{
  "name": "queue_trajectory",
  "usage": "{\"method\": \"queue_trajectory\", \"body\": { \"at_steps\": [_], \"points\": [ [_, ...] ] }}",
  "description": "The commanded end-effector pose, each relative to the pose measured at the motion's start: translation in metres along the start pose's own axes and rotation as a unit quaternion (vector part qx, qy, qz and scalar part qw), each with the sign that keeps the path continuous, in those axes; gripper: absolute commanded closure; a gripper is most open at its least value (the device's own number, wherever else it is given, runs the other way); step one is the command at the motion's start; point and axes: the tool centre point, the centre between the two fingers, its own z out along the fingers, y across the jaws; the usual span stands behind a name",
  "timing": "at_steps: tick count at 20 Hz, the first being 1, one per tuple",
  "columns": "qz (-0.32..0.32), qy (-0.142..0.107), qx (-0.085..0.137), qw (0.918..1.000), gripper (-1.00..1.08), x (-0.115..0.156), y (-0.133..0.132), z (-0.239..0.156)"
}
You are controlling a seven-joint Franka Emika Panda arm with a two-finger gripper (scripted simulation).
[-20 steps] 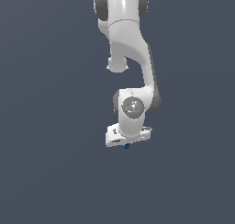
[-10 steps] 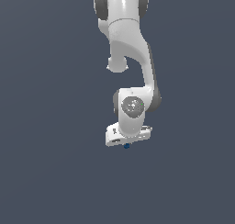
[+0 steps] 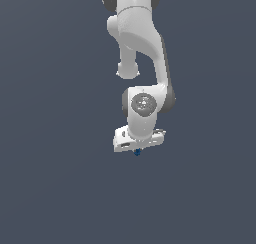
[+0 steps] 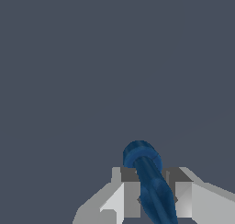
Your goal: Pick up the object and move it to a goal position.
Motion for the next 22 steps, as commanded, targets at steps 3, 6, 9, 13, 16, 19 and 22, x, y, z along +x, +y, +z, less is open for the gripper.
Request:
{"method": "queue_trajectory", "body": {
  "at_steps": [3,6,9,13,16,19,22],
  "points": [
    [0.000,0.000,0.000,1.0000,1.08,-0.017,0.001,-0.024],
    [0.000,0.000,0.000,1.0000,1.08,-0.032,0.001,-0.044],
    [0.000,0.000,0.000,1.0000,1.08,-0.047,0.002,-0.066],
    [0.000,0.000,0.000,1.0000,1.08,-0.068,0.002,-0.095],
    [0.000,0.000,0.000,1.0000,1.08,-0.084,0.003,-0.117],
    [0.000,0.000,0.000,1.0000,1.08,-0.100,0.003,-0.140],
    [0.000,0.000,0.000,1.0000,1.08,-0.116,0.003,-0.164]
  ]
}}
